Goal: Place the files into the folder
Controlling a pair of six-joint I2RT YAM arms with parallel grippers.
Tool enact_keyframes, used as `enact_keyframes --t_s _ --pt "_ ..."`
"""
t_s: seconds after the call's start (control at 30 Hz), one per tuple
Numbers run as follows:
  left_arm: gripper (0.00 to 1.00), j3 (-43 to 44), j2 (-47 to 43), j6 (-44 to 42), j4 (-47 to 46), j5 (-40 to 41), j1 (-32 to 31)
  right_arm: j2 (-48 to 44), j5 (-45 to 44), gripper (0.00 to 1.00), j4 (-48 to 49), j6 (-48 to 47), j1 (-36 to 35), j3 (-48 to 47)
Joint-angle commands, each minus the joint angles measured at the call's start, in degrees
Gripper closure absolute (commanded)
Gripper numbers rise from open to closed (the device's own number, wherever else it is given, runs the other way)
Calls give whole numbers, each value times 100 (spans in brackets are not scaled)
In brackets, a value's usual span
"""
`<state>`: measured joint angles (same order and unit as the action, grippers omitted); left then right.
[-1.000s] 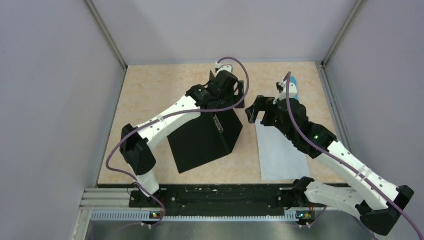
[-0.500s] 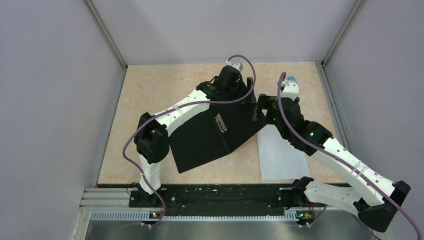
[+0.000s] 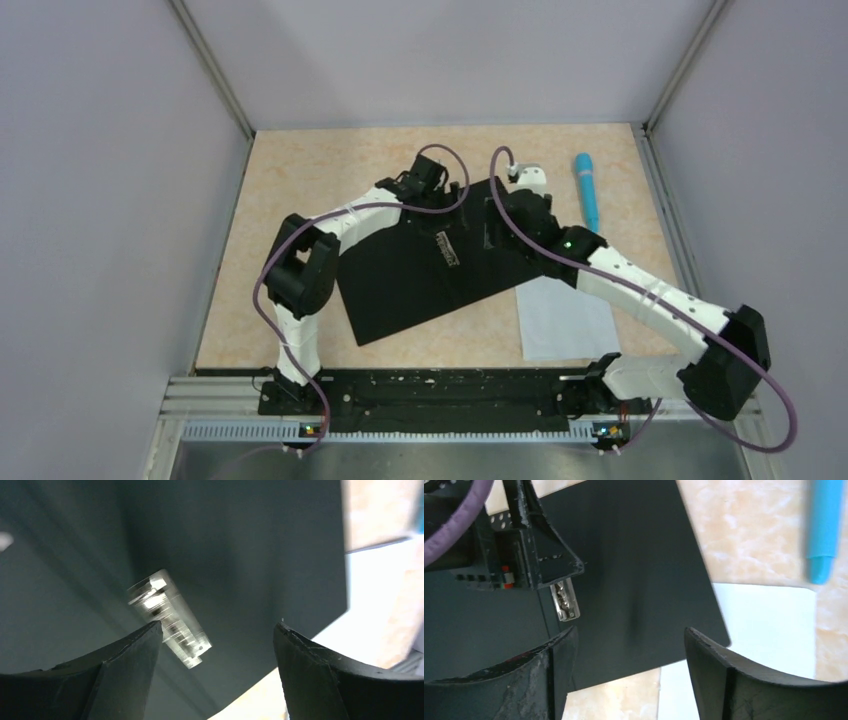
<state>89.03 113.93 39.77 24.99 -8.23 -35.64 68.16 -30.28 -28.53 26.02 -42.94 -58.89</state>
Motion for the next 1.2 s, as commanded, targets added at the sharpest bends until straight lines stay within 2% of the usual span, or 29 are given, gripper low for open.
enact_keyframes --t_s 0.0,0.07,0.13,0.23,0.63,0.97,1.17 --pt "16 -618 -1032 168 251 569 226 906 1066 27 650 -439 14 -149" --pt "16 -717 -1318 418 777 1227 345 1398 1309 34 717 -550 -53 -310" --pt "16 -885 -1591 655 1161 1758 464 1837 1328 36 771 -660 -187 -506" --pt "16 -1282 -2008 895 1353 2046 747 2459 1386 40 908 -798 -336 -831" --pt "16 -2234 -3077 922 1436 2031 1359 4098 1443 52 842 -727 -586 -1922" --pt "16 -2499 -3494 925 1408 1953 1471 4640 1480 72 632 -541 -593 -2256" --pt "15 -2682 -3747 1123 1666 2377 1562 4943 1334 87 139 -130 -643 -2570"
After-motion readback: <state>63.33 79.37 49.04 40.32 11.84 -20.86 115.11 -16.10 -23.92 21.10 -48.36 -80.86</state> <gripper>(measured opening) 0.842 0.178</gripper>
